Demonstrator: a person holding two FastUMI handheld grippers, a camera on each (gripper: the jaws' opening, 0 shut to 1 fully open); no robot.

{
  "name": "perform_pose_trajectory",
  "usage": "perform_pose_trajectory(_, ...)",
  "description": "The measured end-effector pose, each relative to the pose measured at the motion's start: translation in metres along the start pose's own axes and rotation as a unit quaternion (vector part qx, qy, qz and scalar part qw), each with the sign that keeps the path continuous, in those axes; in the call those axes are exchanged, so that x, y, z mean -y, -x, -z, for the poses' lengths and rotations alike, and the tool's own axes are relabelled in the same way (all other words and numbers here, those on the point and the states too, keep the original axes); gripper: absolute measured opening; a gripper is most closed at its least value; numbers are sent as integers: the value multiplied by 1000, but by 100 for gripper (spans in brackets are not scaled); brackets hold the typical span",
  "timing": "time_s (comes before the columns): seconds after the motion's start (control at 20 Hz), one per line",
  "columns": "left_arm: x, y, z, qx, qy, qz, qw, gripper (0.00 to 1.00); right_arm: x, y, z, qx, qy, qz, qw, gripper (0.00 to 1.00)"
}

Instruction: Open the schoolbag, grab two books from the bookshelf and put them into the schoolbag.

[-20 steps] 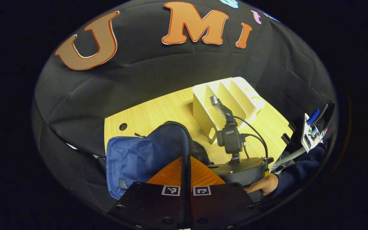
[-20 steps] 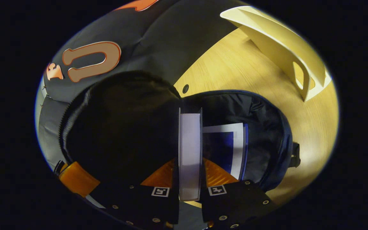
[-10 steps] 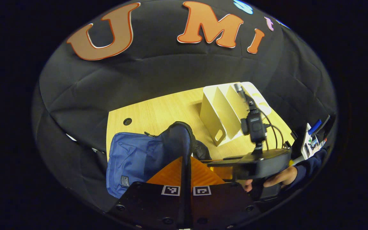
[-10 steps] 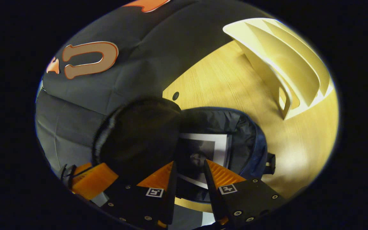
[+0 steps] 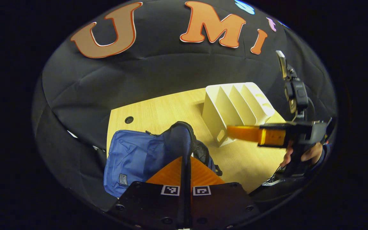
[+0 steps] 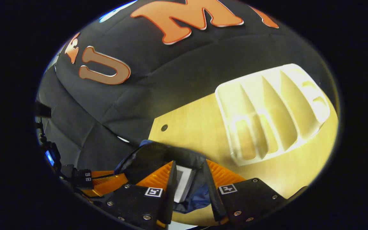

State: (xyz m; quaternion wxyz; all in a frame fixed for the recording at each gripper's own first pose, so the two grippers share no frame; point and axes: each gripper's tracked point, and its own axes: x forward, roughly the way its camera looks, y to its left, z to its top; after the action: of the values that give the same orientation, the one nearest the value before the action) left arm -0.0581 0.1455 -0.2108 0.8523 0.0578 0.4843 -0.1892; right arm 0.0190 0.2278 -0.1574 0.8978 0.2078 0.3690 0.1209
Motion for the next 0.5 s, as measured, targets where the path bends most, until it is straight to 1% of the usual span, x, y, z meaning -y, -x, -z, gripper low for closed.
perform_pose_trajectory(0.15,-1,-5,9,-7,-31,-21,999,2,36,23,-35,42,11,33,998,49)
perform_pose_trajectory(0.3,10,-15,16,-17,-27,-24,999,3,74,47,-67,86,33,71,993,50)
perform_pose_trajectory(0.45,24,-23,24,-25,-21,-22,999,8,106,69,-96,126,59,99,985,52)
perform_pose_trajectory(0.5,29,-25,25,-25,-21,-21,999,9,112,78,-106,140,66,107,982,53)
